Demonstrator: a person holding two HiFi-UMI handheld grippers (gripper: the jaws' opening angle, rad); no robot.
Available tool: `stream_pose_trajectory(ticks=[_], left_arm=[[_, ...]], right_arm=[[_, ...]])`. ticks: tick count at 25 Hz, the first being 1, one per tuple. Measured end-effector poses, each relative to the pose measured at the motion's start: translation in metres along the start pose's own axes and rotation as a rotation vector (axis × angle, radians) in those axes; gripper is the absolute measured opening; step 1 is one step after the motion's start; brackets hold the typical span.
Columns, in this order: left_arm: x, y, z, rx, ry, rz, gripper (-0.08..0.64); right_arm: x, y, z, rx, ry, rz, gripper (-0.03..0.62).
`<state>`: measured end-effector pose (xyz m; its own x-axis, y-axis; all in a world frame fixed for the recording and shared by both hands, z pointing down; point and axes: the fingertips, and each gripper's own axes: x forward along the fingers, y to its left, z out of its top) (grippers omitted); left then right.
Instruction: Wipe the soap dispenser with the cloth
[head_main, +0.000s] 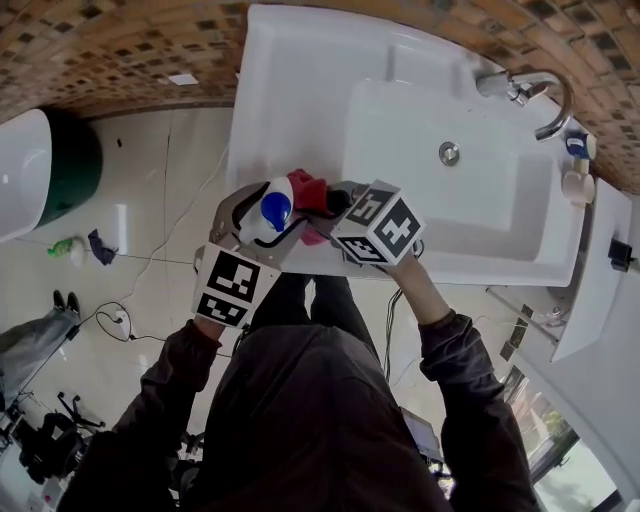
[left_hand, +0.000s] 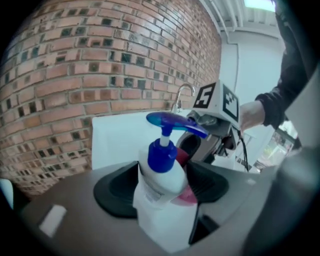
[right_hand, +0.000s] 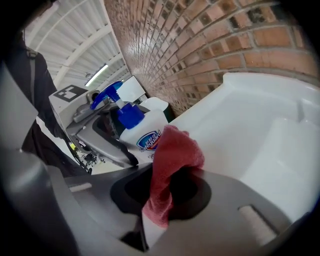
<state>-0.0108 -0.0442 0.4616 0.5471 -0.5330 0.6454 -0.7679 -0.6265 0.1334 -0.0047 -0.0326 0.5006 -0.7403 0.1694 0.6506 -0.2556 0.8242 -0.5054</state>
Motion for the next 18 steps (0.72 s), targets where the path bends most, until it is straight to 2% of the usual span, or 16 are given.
stream_pose_trajectory(ticks=[1,2,3,7,9,11,14,16,18], left_arm=[[0.001,0.0,-0.001,0.008,0.006,-0.012,0.315],[0.002,0.001,-0.001,0.022,0.013,-0.025,0.273],[0.002,0.001,-0.002,0.041,0.019,-0.038,0.26],[-0.001,0.001,-0.002,0.144,0.031,-0.118,0.265],[-0.003,-0.002,-0.004,0.221,0.039,-0.175,0.253],[-0.006,-0.005,-0.011,0.279,0.054,-0.229,0.235],[-0.009,-0.008,-0.017,0.325,0.068,-0.291,0.23],[-0.008,-0.008,-0.017,0.341,0.074,-0.315,0.229],[-0.008,-0.008,-0.017,0.347,0.078,-0.332,0.229]], right_arm=[[0.001,0.002,-0.001,-0.01,-0.002,0.005,0.063],[0.001,0.006,-0.001,-0.021,-0.002,0.015,0.063],[0.002,0.009,-0.002,-0.034,0.001,0.026,0.063],[-0.002,0.016,-0.01,-0.071,0.06,0.063,0.064],[-0.017,0.011,-0.008,-0.104,0.079,0.046,0.064],[-0.038,0.005,0.008,-0.175,0.046,0.007,0.064],[-0.058,0.006,0.045,-0.337,-0.019,-0.043,0.064],[-0.054,0.008,0.056,-0.431,0.004,-0.05,0.064],[-0.043,0.007,0.054,-0.467,0.063,-0.036,0.064]])
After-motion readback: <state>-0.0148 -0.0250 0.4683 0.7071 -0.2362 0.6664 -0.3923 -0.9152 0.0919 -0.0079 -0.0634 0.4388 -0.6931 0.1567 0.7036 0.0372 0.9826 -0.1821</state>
